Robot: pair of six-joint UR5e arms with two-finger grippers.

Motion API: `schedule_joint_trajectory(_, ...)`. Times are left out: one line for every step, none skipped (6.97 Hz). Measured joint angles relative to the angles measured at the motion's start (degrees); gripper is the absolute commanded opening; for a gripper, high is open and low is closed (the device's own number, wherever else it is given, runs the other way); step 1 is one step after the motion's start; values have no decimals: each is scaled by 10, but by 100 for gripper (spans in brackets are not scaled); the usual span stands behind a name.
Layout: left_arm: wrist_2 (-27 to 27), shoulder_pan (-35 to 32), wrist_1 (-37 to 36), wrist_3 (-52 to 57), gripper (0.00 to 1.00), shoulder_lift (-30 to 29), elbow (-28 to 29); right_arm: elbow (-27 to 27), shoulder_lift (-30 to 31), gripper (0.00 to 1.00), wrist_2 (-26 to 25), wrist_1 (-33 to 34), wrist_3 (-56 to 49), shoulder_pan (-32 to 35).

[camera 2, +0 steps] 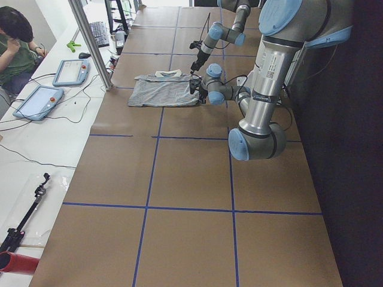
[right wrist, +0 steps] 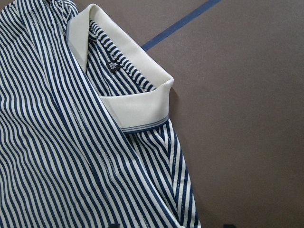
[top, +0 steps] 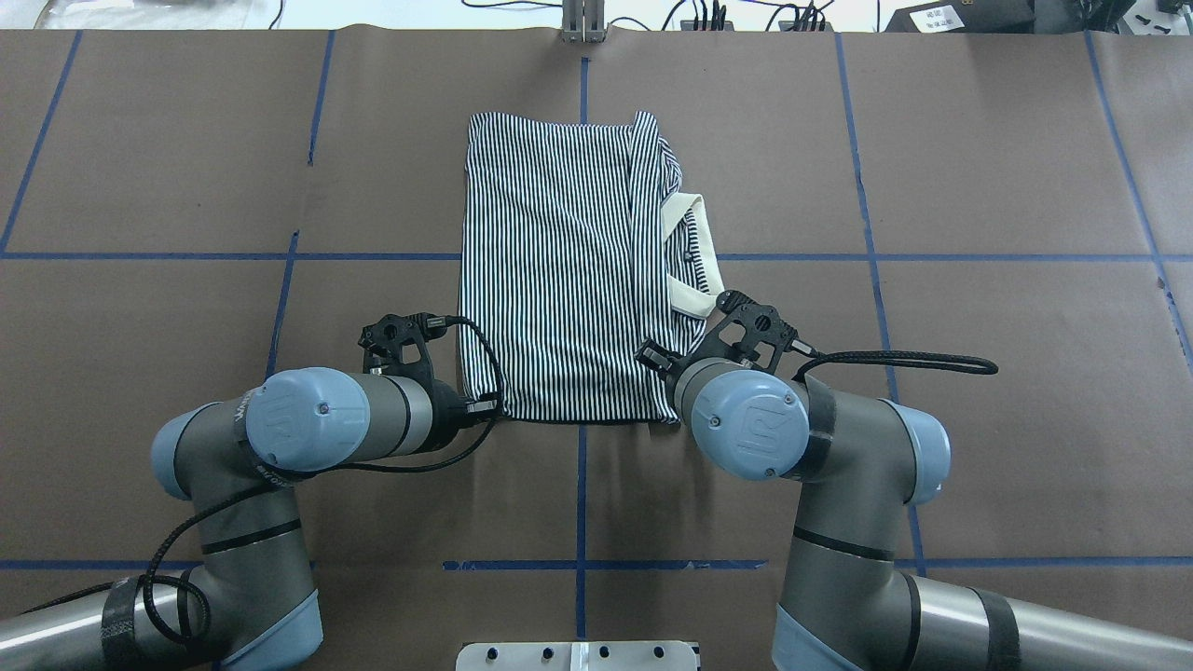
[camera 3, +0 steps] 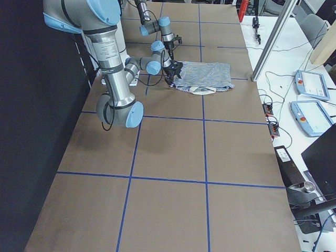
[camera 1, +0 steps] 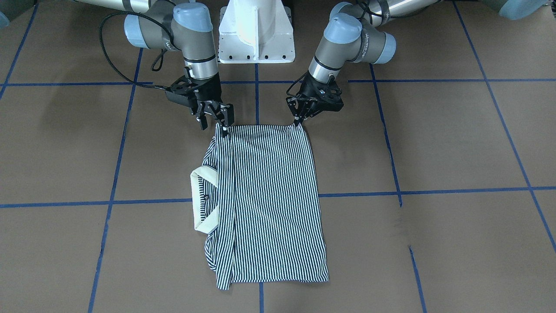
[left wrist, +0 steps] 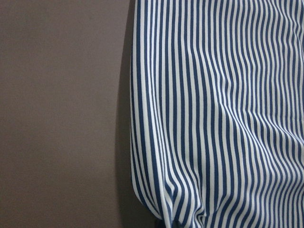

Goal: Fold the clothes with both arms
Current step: 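Grasp the near edge of the shirt with both grippers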

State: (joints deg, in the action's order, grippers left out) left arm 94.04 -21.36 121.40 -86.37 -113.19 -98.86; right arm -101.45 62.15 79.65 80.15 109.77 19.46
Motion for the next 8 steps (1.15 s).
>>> schedule_joint_trajectory(0, 0, 0, 0, 0, 0, 0, 19, -14, 85, 0, 10, 0, -1)
schedule_joint_trajectory(-1, 0, 1, 0, 0, 0, 0, 28, -21, 85, 0, 22, 0, -3)
schedule_joint_trajectory(-1, 0, 1, 0, 0, 0, 0, 33, -24, 84, 0, 29, 0, -5)
schedule_joint_trajectory(-1, 0, 1, 0, 0, 0, 0, 35, -25, 82, -1, 31, 1, -7)
schedule_joint_trajectory(-1, 0, 1, 0, 0, 0, 0, 38, -26, 80, -1, 32, 2, -10)
schedule_joint_trajectory(-1, 0, 1, 0, 0, 0, 0, 41, -27, 77, -1, 32, 3, -12)
schedule_joint_trajectory(-1, 0, 1, 0, 0, 1, 0, 44, -28, 65, -1, 33, 4, -14)
schedule_joint_trajectory(-2, 0, 1, 0, 0, 1, 0, 45, -28, 26, -6, 32, 4, -17)
